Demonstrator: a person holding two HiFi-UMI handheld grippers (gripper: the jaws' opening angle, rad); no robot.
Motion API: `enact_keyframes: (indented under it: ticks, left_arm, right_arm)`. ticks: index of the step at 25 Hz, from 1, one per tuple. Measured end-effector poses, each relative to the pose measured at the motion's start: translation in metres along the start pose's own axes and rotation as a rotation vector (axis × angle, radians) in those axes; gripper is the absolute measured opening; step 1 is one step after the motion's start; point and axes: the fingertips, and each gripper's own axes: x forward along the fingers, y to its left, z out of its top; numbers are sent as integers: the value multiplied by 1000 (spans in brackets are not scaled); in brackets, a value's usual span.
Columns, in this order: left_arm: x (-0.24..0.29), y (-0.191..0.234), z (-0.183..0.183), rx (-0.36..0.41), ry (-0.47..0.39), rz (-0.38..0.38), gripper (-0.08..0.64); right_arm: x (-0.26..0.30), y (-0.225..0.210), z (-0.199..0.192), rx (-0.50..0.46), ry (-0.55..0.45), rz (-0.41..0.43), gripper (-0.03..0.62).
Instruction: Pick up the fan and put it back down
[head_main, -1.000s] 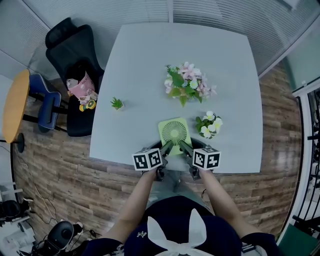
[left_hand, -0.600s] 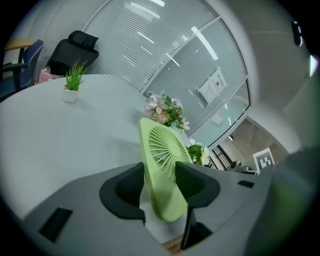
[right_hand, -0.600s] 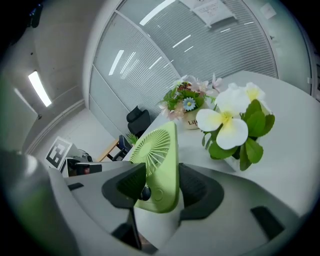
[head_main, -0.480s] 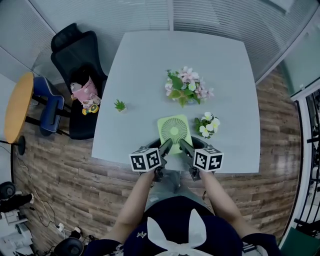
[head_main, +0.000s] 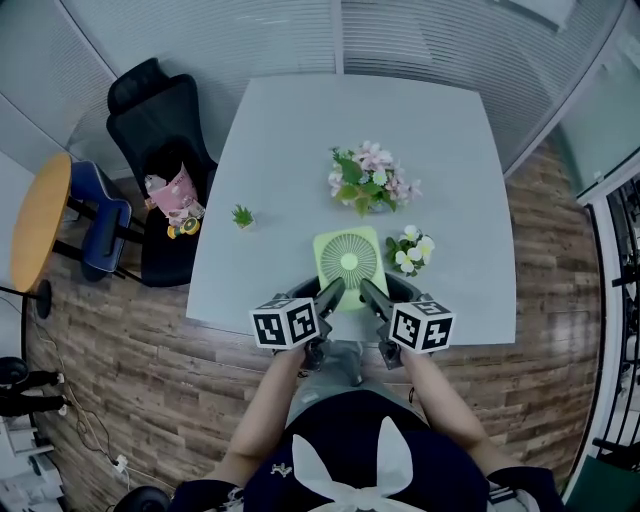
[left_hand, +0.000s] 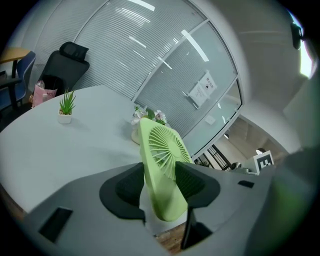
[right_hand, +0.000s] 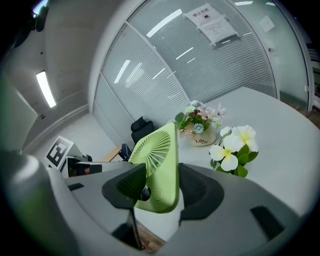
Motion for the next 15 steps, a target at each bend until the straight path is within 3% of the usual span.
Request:
enact_keyframes:
  ticks: [15]
  left_arm:
    - [-31,-42,20,66,-49,-20,207]
  right_arm:
    - [-39,27,26,-20,-101,15,207]
